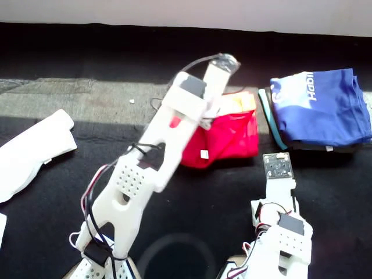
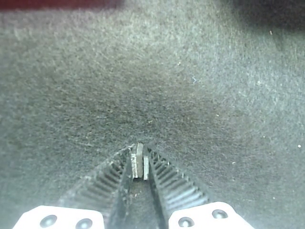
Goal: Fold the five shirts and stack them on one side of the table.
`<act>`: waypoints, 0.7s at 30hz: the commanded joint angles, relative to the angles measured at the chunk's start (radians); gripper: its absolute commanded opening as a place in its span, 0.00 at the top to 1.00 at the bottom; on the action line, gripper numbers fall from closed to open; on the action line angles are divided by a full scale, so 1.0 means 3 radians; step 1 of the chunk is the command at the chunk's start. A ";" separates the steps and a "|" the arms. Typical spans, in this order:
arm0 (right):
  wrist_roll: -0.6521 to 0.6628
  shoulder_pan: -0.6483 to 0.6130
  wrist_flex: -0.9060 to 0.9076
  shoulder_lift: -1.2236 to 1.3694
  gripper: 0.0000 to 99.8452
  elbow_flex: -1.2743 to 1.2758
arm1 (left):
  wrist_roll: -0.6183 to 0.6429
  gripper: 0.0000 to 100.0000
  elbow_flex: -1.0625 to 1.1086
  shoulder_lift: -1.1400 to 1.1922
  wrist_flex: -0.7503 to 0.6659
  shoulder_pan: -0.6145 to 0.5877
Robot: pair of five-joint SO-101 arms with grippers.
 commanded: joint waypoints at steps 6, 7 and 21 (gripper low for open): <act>0.0010 0.0033 -0.0059 -0.0079 0.99 0.0095 | 0.0041 0.99 -0.0120 -0.0325 0.0292 0.0667; 0.0010 0.0033 -0.0059 -0.0079 0.99 0.0095 | 0.0041 0.99 -0.0120 -0.0350 0.0302 0.0708; 0.0010 0.0033 -0.0059 -0.0079 0.99 0.0095 | 0.0036 0.99 -0.0105 -0.0821 0.0266 0.0652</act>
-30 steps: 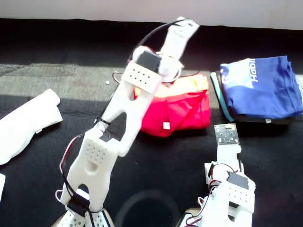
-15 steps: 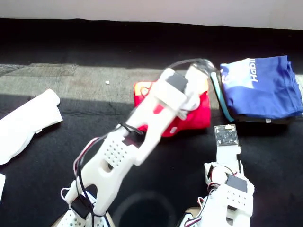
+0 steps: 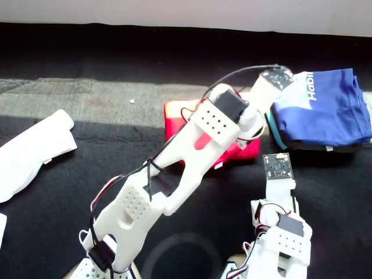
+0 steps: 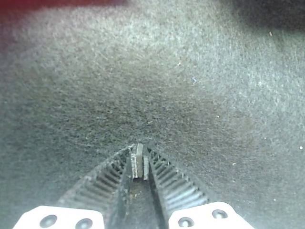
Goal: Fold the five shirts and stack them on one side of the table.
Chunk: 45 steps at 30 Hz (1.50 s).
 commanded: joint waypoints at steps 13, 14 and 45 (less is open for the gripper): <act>0.0010 0.0038 -0.0059 -0.0008 0.99 0.0069 | 0.0020 0.99 -0.0100 0.0534 -0.0655 -0.0550; 0.0010 0.0038 -0.0059 -0.0008 0.99 0.0069 | 0.0020 0.99 -0.0095 0.0534 -0.0650 -0.0499; 0.0010 0.0038 -0.0059 -0.0008 0.99 0.0069 | 0.0026 0.99 -0.1240 0.1056 0.0373 0.0120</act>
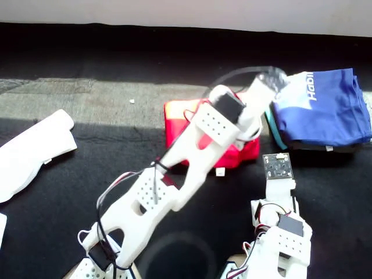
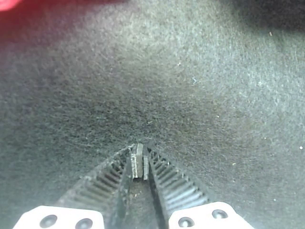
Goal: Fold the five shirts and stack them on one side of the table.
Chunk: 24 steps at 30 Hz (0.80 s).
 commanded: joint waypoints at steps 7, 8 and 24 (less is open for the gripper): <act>-0.0010 0.0156 0.0028 -0.0003 0.99 0.0043 | 0.0026 0.99 -0.0739 0.0299 -0.0072 0.0437; -0.0077 0.0243 0.0084 -0.0003 0.99 0.0033 | 0.0026 0.99 -0.0857 0.0304 -0.0072 0.0422; -0.1064 0.0059 0.1097 0.0028 0.87 -0.1757 | 0.0026 0.99 -0.0877 0.0376 -0.0041 -0.1025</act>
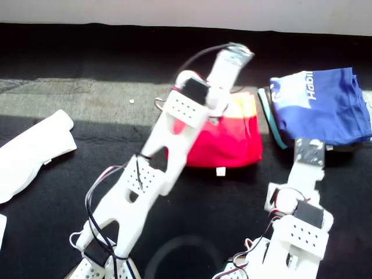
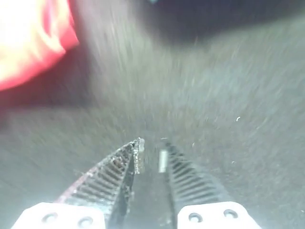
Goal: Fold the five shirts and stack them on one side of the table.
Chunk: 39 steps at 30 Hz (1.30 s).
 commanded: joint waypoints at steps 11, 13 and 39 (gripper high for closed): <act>-0.0624 -0.1174 0.0074 0.1818 0.86 -0.2253 | 0.0036 0.99 0.0018 -0.0627 0.0225 -0.1158; -0.0736 -0.1184 0.0090 0.2314 0.83 -0.2718 | 0.0036 0.99 0.0284 -0.0831 0.0225 -0.1240; -0.1248 -0.1568 0.0437 0.5900 0.66 -0.5802 | 0.0010 0.99 0.3347 -0.3409 0.0199 -0.2381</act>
